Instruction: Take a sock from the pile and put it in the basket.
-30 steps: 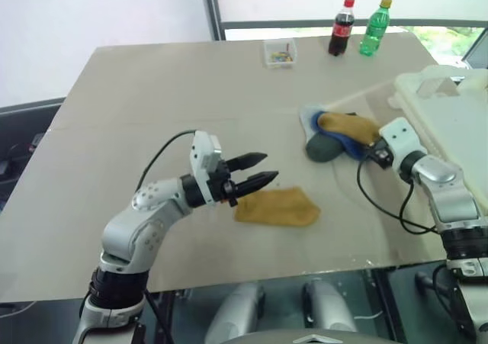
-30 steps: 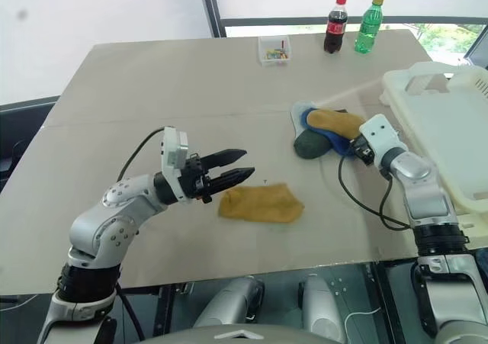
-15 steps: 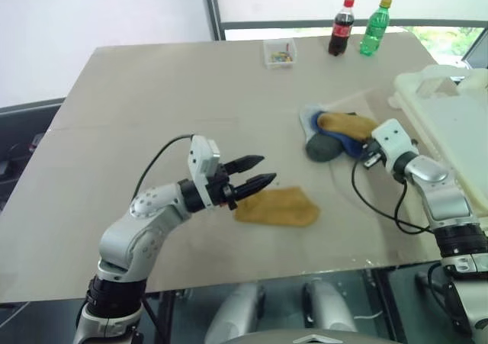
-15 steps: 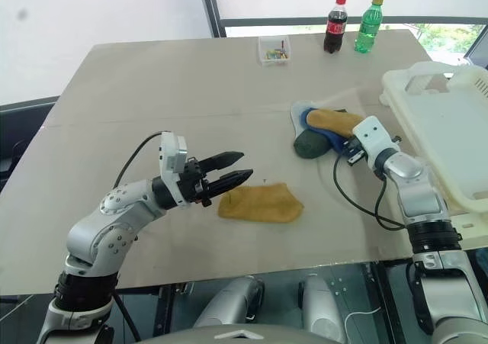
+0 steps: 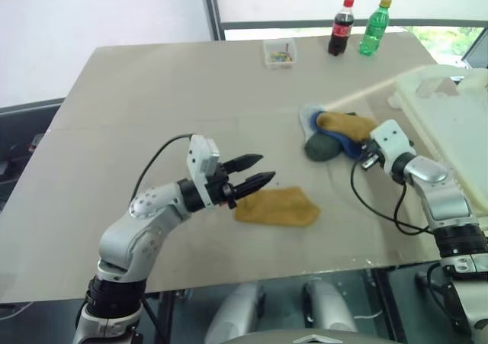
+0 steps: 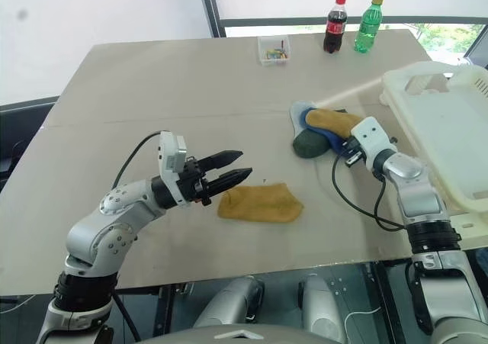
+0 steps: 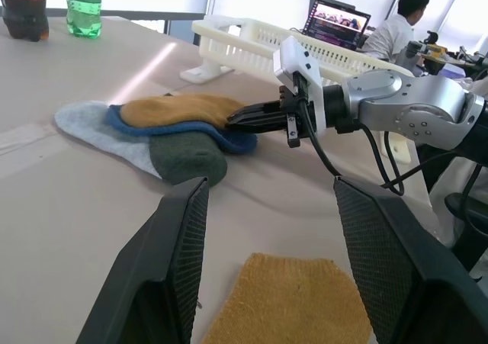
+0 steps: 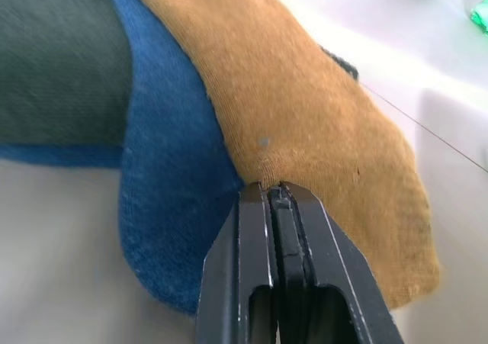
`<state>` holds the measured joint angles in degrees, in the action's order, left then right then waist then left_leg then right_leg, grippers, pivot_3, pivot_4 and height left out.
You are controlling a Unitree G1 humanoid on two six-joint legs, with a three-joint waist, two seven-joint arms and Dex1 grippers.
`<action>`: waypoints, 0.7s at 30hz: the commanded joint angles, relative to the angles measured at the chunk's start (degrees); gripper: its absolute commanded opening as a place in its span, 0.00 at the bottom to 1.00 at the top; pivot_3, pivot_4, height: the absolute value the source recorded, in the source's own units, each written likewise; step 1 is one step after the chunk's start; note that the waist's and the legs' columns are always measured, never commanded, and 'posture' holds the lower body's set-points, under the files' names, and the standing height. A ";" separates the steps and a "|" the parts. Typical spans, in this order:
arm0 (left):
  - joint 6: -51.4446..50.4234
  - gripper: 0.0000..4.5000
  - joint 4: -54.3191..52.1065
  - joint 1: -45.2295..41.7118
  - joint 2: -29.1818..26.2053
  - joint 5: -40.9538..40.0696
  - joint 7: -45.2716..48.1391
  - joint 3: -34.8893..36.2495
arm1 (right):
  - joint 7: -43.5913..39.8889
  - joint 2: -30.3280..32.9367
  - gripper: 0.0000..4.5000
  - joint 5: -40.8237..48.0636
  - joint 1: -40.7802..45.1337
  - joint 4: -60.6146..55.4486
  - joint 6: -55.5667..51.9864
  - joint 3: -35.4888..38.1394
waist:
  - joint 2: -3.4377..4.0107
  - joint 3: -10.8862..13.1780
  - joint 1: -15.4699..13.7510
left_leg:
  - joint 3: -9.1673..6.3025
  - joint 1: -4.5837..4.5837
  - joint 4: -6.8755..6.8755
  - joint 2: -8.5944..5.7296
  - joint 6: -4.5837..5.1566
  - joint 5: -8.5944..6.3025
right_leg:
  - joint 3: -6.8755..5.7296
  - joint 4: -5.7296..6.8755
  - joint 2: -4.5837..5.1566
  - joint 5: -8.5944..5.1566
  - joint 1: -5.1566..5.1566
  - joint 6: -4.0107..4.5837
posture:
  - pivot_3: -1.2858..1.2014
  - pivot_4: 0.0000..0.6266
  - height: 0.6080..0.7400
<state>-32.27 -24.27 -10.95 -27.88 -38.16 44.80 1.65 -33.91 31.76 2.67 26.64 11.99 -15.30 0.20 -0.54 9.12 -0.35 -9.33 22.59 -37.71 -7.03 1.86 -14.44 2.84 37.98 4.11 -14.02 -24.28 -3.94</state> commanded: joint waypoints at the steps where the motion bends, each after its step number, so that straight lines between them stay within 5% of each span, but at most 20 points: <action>1: 1.61 0.61 -1.99 0.53 -0.49 0.23 0.40 0.35 | -3.53 -0.16 0.03 4.97 -1.66 -6.28 -1.92 2.06 | 0.00 0.00 -0.02 | -0.01 0.00 0.01 0.00 0.00 0.00 | 0.00 -0.01 0.00 0.00 0.00 0.00 | 0.52 0.24 0.91; 21: 4.20 0.61 -1.11 2.77 -0.10 1.21 0.91 0.24 | -9.17 -7.10 0.03 11.62 -2.82 -17.74 -9.24 -5.13 | 0.00 0.00 0.22 | 0.00 0.00 0.03 0.02 0.00 0.00 | -0.01 0.01 0.00 0.00 -0.01 0.00 | 0.52 0.24 0.91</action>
<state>-29.39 -24.22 -8.43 -27.86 -36.94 45.38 1.58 -43.23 24.95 13.07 22.10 -3.23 -24.40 -5.38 -0.54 9.12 -0.14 -9.33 22.58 -37.68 -7.01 1.86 -14.44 2.84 37.98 4.11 -14.01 -24.29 -3.95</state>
